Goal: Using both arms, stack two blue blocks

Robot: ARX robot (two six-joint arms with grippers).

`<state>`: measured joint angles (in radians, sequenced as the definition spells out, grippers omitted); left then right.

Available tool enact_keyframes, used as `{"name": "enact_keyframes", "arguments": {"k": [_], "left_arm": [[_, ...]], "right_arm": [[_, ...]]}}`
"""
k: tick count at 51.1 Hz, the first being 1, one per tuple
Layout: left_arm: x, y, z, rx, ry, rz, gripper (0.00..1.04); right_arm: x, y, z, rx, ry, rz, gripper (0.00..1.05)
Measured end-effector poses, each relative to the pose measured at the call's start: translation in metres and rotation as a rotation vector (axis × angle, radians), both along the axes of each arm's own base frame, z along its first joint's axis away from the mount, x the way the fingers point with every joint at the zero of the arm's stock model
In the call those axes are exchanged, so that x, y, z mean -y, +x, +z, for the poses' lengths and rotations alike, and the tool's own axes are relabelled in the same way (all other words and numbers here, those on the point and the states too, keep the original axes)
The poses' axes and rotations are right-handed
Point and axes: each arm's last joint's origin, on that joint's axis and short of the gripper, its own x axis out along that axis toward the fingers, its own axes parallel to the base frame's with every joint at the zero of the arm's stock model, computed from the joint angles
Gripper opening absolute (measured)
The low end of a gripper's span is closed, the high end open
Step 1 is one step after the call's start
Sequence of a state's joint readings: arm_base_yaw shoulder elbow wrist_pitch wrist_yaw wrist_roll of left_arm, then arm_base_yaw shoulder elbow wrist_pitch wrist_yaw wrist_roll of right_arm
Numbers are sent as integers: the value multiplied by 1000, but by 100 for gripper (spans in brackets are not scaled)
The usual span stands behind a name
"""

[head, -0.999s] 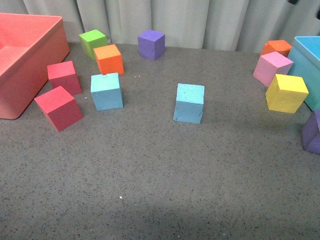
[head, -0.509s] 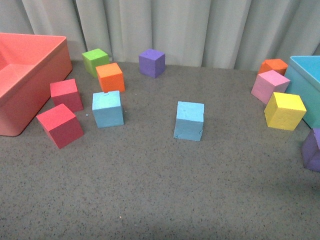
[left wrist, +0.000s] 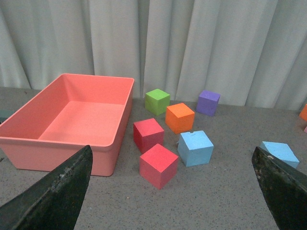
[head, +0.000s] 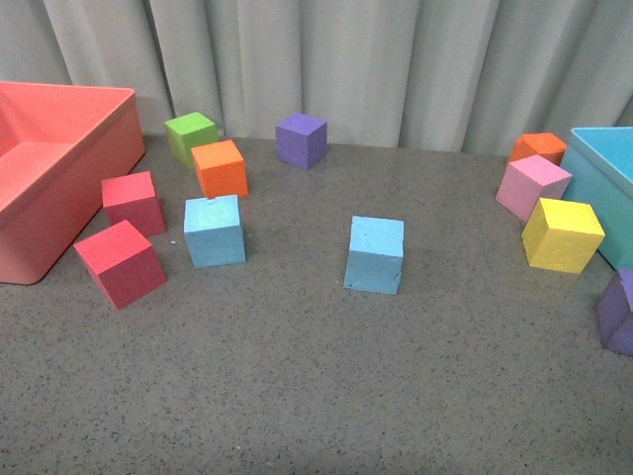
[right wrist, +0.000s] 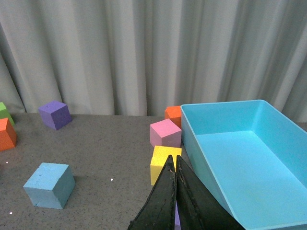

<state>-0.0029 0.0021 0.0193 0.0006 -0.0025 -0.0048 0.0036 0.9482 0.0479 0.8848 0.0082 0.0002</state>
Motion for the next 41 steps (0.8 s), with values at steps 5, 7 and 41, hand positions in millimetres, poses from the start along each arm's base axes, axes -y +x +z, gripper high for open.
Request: {"name": "enact_keyframes", "arguments": {"k": [5, 7, 41], "left_arm": [[0, 0, 0, 0, 0, 0, 98], [0, 0, 0, 0, 0, 0, 98], [0, 0, 0, 0, 0, 0, 98]], "right_arm": [[0, -6, 0, 0, 0, 6, 1], [0, -8, 0, -1, 0, 6, 1], [0, -42, 6, 19, 0, 5, 1]]}}
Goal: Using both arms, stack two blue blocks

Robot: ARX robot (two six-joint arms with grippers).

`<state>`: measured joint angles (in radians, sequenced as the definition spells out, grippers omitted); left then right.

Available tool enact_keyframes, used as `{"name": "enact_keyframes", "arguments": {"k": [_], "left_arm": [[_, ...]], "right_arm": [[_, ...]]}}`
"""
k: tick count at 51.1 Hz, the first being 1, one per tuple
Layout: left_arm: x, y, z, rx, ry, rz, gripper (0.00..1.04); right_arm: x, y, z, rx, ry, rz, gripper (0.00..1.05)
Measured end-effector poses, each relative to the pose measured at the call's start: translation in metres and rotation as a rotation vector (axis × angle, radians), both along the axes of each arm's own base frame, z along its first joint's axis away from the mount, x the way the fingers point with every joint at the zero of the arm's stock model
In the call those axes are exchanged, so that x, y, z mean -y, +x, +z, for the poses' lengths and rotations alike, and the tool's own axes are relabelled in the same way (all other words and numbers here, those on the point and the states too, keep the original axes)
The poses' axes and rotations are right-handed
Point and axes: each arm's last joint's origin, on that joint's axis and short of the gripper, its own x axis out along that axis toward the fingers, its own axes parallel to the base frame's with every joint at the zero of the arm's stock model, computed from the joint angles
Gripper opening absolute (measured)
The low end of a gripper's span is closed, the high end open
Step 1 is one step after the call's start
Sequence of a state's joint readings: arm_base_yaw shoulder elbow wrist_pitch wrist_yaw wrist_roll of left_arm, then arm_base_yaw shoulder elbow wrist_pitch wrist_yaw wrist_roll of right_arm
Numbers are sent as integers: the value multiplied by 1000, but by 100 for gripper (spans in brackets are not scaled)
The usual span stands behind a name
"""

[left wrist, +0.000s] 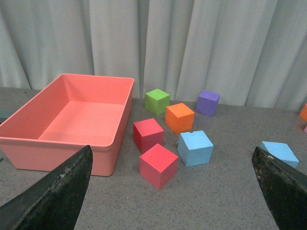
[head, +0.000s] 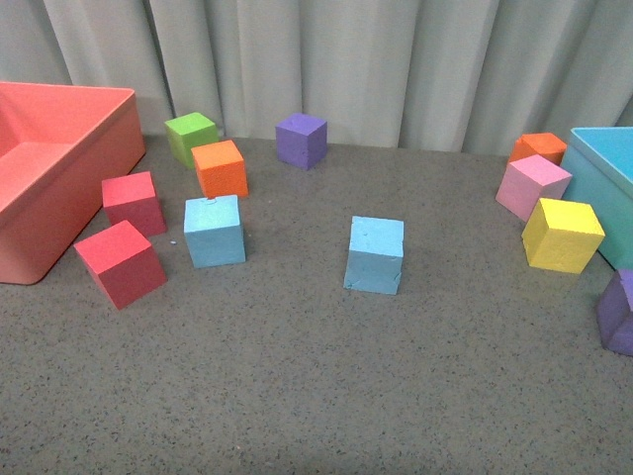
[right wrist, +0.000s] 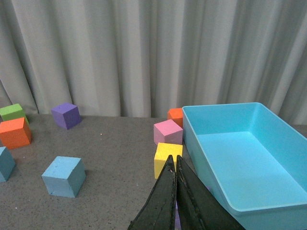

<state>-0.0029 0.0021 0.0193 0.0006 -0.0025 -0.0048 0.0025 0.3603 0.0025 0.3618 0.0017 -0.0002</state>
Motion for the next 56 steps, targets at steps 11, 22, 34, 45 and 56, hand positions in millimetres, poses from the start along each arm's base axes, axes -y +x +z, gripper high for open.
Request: {"name": "enact_keyframes", "arguments": {"k": [11, 22, 34, 45, 56], "left_arm": [[0, 0, 0, 0, 0, 0, 98], [0, 0, 0, 0, 0, 0, 98], [0, 0, 0, 0, 0, 0, 98], [0, 0, 0, 0, 0, 0, 98], [0, 0, 0, 0, 0, 0, 98]], "right_arm": [[0, -6, 0, 2, 0, 0, 1], [0, -10, 0, 2, 0, 0, 1], [0, -17, -4, -25, 0, 0, 1], [0, -22, -3, -3, 0, 3, 1], [0, -22, -3, -4, 0, 3, 43]]}}
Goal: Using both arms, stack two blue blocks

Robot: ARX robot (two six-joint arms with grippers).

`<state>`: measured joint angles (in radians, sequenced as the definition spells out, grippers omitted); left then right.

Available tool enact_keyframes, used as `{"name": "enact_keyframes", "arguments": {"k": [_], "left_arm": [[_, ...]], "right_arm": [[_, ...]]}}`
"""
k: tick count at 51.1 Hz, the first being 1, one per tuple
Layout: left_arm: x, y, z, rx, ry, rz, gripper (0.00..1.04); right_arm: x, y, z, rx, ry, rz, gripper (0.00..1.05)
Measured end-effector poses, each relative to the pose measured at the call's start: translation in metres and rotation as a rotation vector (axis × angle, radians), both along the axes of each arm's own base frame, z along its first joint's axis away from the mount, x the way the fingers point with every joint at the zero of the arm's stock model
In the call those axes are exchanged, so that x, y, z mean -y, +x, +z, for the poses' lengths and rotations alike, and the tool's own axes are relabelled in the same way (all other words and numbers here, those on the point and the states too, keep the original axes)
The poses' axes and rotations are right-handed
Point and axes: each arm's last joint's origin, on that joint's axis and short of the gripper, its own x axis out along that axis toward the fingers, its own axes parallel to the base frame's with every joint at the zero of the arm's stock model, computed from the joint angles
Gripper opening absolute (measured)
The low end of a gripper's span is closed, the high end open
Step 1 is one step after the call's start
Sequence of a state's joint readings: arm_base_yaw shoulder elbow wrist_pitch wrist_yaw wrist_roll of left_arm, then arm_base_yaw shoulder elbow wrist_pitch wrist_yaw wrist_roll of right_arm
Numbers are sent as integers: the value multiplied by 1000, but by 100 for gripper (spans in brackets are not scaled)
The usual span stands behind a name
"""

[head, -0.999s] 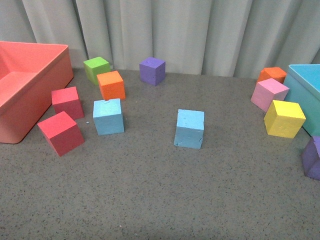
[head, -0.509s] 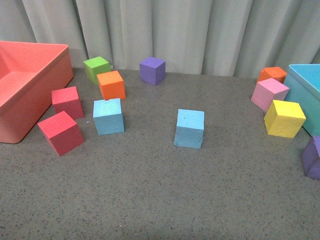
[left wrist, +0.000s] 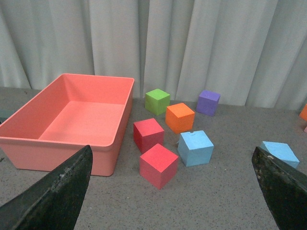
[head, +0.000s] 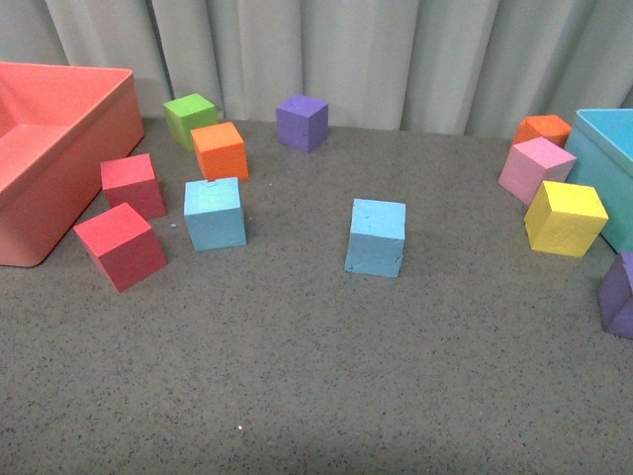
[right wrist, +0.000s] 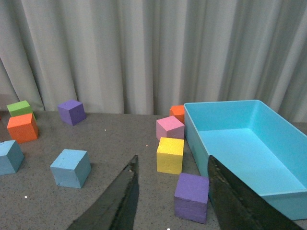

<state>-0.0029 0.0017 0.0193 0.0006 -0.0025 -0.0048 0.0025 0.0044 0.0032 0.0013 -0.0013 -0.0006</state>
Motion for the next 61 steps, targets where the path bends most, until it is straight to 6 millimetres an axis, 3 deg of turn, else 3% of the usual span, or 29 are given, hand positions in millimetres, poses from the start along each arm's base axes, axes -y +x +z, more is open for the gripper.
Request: {"name": "enact_keyframes", "arguments": {"k": [7, 10, 14, 21, 27, 42, 50, 61], "left_arm": [[0, 0, 0, -13, 2, 9, 98], [0, 5, -4, -187, 13, 75, 98], [2, 18, -7, -275, 14, 66, 98], [14, 58, 6, -350, 11, -10, 98], [28, 116, 13, -461, -4, -45, 98], [68, 244, -22, -842, -50, -13, 98], [83, 278, -30, -909, -40, -6, 98], [97, 308, -39, -960, -30, 2, 98]], "right_arm": [[0, 0, 0, 0, 0, 0, 72], [0, 0, 0, 0, 0, 0, 86], [0, 0, 0, 1, 2, 0, 97], [0, 0, 0, 1, 1, 0, 95], [0, 0, 0, 1, 1, 0, 95], [0, 0, 0, 1, 1, 0, 95], [0, 0, 0, 0, 1, 0, 95], [0, 0, 0, 1, 1, 0, 95]]}}
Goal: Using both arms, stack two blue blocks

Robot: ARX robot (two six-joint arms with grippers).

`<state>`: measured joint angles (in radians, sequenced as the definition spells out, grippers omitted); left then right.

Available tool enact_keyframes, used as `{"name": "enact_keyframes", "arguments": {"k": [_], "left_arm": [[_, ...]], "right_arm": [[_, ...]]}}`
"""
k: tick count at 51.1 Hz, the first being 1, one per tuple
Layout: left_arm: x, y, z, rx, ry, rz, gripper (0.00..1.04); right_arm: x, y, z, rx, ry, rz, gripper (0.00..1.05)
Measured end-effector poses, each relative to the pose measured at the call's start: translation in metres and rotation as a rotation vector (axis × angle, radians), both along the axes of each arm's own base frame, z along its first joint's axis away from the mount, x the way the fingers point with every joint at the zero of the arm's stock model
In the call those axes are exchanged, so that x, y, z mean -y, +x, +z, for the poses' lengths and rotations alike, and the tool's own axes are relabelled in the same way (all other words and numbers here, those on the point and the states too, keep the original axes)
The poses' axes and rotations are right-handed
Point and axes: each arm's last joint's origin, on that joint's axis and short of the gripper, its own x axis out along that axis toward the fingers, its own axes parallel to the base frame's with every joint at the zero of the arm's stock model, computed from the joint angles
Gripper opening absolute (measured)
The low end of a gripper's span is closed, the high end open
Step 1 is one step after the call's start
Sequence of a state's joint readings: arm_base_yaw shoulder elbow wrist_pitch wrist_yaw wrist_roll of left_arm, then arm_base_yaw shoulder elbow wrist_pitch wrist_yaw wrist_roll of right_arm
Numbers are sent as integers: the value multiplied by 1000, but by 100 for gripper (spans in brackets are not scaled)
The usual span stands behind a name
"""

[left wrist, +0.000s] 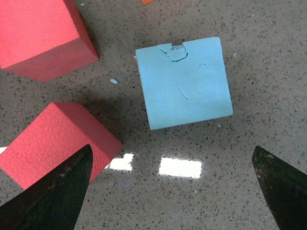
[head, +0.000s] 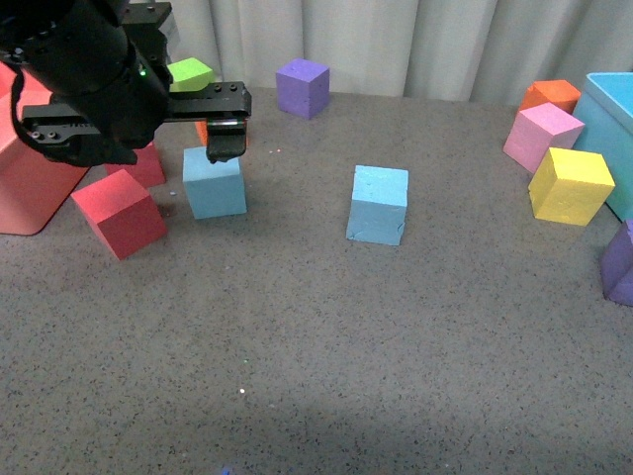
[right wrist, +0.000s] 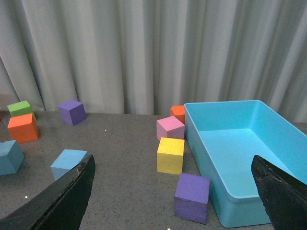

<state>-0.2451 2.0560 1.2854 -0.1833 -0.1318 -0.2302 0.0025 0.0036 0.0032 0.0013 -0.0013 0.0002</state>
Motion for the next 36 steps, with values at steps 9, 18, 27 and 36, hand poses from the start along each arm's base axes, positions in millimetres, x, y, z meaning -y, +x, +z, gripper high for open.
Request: {"name": "enact_keyframes", "arguments": {"k": [9, 18, 27, 36], "left_arm": [[4, 24, -10, -32, 26, 30, 98], [10, 42, -18, -85, -21, 54, 98], [18, 52, -22, -112, -43, 64, 98], [25, 58, -31, -140, -37, 58, 98]], "right_arm": [[0, 0, 0, 0, 0, 0, 95], [0, 0, 0, 0, 0, 0, 95], [0, 0, 0, 0, 0, 0, 95], [0, 0, 0, 0, 0, 0, 95]]}}
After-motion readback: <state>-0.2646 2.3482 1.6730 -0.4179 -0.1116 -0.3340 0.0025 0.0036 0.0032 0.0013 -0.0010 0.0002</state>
